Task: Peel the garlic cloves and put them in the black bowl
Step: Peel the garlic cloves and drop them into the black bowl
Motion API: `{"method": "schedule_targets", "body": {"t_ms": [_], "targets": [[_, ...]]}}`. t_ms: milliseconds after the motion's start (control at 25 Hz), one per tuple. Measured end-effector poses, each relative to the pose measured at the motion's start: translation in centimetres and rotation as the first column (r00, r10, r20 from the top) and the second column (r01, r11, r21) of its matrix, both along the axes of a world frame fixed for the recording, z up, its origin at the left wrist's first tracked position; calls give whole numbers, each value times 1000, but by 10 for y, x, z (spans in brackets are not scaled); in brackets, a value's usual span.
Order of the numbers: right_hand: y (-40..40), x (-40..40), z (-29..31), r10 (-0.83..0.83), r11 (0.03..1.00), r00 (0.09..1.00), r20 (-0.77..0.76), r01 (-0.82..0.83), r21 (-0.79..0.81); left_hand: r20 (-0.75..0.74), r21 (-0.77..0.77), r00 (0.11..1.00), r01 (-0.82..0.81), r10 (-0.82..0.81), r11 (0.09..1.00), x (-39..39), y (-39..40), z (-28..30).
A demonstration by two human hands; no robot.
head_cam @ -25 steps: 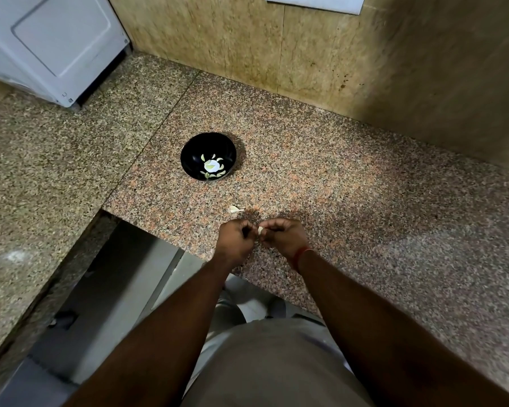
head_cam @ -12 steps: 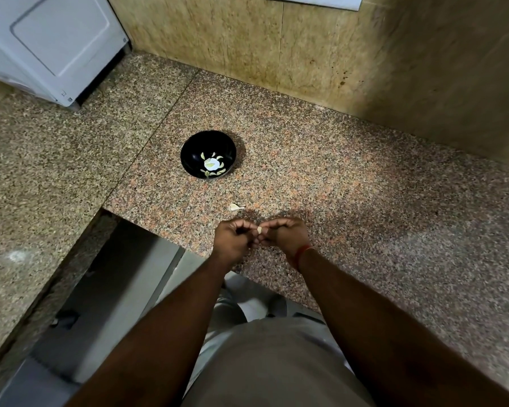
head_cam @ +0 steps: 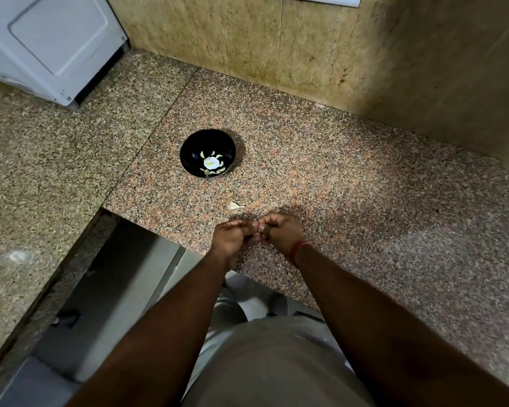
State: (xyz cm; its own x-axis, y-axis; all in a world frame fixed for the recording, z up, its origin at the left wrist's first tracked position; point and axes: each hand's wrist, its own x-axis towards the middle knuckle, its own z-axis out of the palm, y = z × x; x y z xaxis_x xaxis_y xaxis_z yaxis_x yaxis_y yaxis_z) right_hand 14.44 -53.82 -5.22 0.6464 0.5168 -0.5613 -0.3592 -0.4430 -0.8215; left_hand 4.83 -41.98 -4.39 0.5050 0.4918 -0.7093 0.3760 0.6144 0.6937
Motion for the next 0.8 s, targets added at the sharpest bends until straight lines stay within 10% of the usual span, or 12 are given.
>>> {"method": "schedule_targets", "body": {"t_ms": [280,520,800], "targets": [[-4,0,-7,67,983,969,237,-24,-181,24,-161,984,-171,177,972,3,4,9],[0,5,5,340,915,747,570,-123,-385,36,-124,987,-152,157,981,2,3,9],[4,1,10,124,992,958,258,-125,-11,-15,-20,993,-118,118,993,0,3,4]]}}
